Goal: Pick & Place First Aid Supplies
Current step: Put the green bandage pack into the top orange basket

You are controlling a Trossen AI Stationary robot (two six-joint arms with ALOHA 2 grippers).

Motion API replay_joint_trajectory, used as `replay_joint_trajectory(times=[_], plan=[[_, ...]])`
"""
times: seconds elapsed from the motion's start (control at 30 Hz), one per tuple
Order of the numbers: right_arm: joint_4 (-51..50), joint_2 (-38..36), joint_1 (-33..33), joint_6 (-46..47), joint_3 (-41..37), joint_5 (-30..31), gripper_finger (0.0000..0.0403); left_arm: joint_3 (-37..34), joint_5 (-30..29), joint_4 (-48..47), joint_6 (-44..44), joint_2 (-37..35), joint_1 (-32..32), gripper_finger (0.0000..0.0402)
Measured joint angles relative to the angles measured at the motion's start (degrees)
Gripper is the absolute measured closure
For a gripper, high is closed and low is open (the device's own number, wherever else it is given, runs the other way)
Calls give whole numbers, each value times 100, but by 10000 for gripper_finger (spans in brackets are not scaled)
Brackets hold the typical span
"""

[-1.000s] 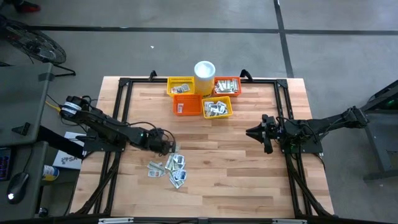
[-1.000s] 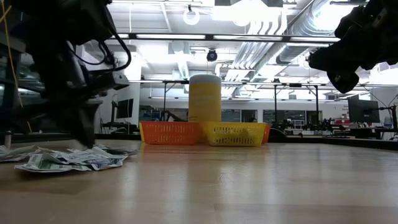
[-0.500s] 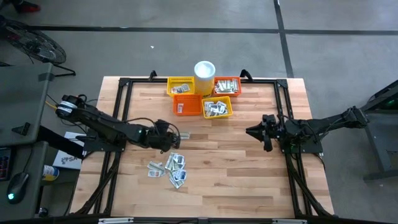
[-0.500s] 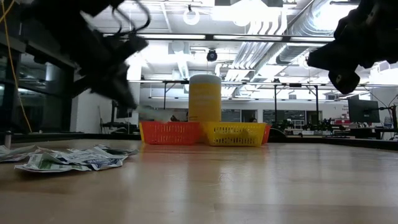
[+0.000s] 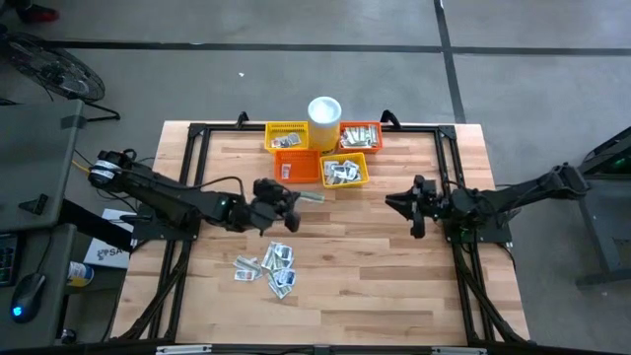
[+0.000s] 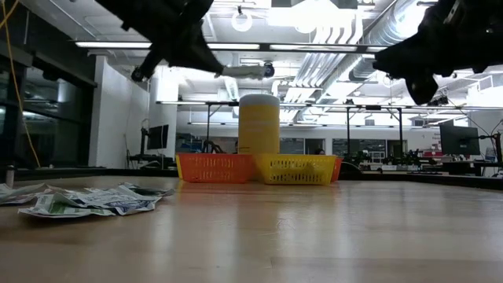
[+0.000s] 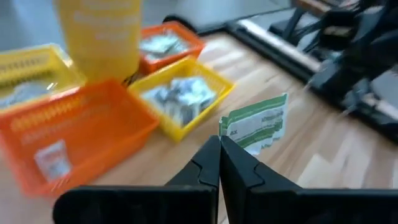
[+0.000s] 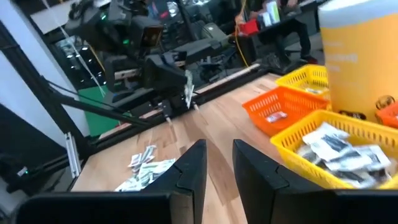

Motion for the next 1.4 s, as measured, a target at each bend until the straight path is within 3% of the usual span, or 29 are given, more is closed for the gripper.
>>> replay_joint_trajectory(times=[0.27, 0.47, 0.63, 1.0, 1.4], plan=[[1145, 888, -38, -380, 7, -23, 331, 1, 226, 1016, 1131, 0, 420, 401], [2054, 1482, -411, -367, 16, -548, 331, 1, 530, 1385, 1597, 0, 607, 401], [2072, 2019, -772, -568, 486, -1089, 318, 1, 532, 1431, 1697, -2, 601, 401], [1671, 3711, -1381, -1103, 1975, -1824, 210, 1, 534, 1431, 1785, -2, 596, 401], [1678, 5313, -1671, -888, 3159, -2247, 201, 1, 534, 1429, 1795, -4, 596, 401]])
